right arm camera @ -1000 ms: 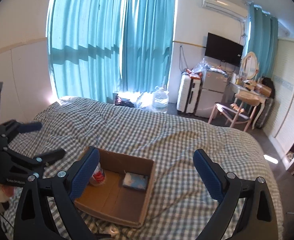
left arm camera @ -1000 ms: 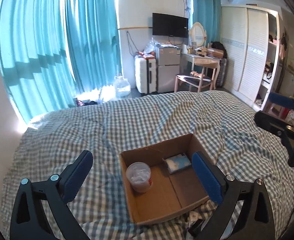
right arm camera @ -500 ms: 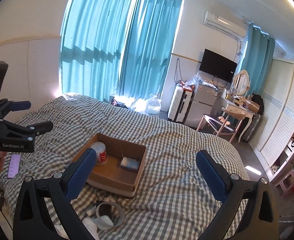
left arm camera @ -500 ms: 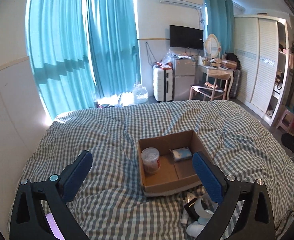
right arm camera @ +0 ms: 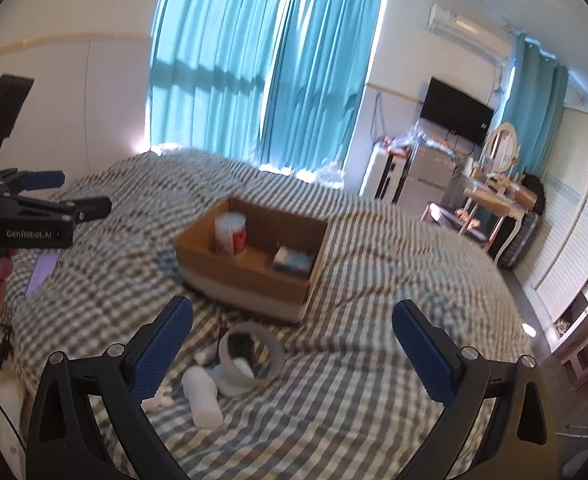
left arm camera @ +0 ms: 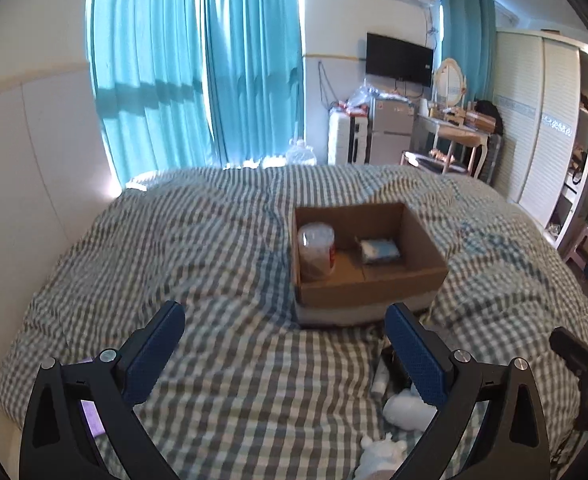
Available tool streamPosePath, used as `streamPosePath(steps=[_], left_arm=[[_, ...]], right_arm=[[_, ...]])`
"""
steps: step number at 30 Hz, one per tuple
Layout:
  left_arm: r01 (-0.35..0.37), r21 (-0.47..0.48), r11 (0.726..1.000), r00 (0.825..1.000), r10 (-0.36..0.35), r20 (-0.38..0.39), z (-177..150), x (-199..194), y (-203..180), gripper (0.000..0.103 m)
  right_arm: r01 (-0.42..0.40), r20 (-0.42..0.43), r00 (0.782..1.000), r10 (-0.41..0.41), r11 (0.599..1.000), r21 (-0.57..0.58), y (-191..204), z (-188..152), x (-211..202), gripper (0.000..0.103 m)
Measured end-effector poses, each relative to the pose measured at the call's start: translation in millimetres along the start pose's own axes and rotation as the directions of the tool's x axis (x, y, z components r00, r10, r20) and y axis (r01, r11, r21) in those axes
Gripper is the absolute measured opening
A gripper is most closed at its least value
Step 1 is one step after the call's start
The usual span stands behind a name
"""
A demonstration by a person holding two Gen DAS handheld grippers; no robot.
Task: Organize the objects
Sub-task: 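Withdraw both tools from the box toward the remaining items, then grasp the white figurine with the left tool while the right tool grasps the white bottle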
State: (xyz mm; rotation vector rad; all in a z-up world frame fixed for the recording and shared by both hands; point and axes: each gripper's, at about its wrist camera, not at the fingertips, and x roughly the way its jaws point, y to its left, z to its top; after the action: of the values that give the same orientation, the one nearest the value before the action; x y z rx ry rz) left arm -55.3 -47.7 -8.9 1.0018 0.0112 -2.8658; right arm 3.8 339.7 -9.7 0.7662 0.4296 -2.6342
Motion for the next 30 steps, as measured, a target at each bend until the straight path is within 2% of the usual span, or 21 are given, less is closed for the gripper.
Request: streamPosePath(steps=[6, 11, 14, 20, 23, 25, 26, 27, 28, 30], left_arm=[[0.015, 0.019, 1.0, 0.994, -0.013, -0.112, -51.4, 33.9, -14.9, 0.103], [0.065, 0.04, 0.997, 0.982, -0.057, -0.178, -87.1, 41.3, -37.2, 0.103], [0.11, 0.047, 0.993, 0.971, -0.097, -0.219, -104.3, 45.4, -49.2, 0.103], [0.127, 0.061, 0.99, 0.964, -0.109, -0.244, -121.6, 51.9, -62.6, 0.103], [0.148, 0.091, 0.985, 0.961, -0.121, -0.25, -124.8, 53.2, -67.5, 0.094], [0.198, 0.093, 0.976, 0.949, -0.167, -0.267, -128.7, 55.6, -73.4, 0.073], [0.224, 0.097, 0.97, 0.941, -0.19, -0.281, -132.1, 56.4, -75.2, 0.068], [0.246, 0.103, 0.964, 0.932, -0.206, -0.297, -135.0, 58.6, -78.5, 0.055], [0.263, 0.105, 0.959, 0.924, -0.219, -0.313, -137.7, 60.8, -80.9, 0.049], [0.272, 0.107, 0.956, 0.921, -0.227, -0.317, -139.3, 61.5, -82.5, 0.049]], right_arm=[[-0.038, -0.116, 0.992, 0.039, 0.999, 0.014, 14.3, -49.5, 48.9, 0.1], [-0.043, -0.179, 0.982, 0.053, 0.997, 0.063, 12.9, -79.2, 68.0, 0.1], [-0.043, -0.186, 0.981, 0.058, 0.995, 0.087, 9.6, -88.2, 68.4, 0.1], [-0.032, -0.185, 0.981, 0.053, 0.993, 0.115, 6.8, -93.6, 67.7, 0.1], [-0.039, -0.189, 0.98, 0.062, 0.991, 0.125, 7.1, -93.6, 69.7, 0.1], [-0.05, -0.188, 0.979, 0.075, 0.99, 0.131, 7.8, -94.5, 71.2, 0.1], [-0.055, -0.188, 0.979, 0.08, 0.989, 0.135, 8.1, -94.9, 71.9, 0.1], [-0.057, -0.189, 0.978, 0.083, 0.988, 0.141, 8.1, -95.1, 72.8, 0.1], [-0.057, -0.191, 0.978, 0.084, 0.988, 0.146, 8.1, -95.2, 73.7, 0.1], [-0.056, -0.196, 0.977, 0.085, 0.987, 0.148, 9.1, -95.0, 75.8, 0.1]])
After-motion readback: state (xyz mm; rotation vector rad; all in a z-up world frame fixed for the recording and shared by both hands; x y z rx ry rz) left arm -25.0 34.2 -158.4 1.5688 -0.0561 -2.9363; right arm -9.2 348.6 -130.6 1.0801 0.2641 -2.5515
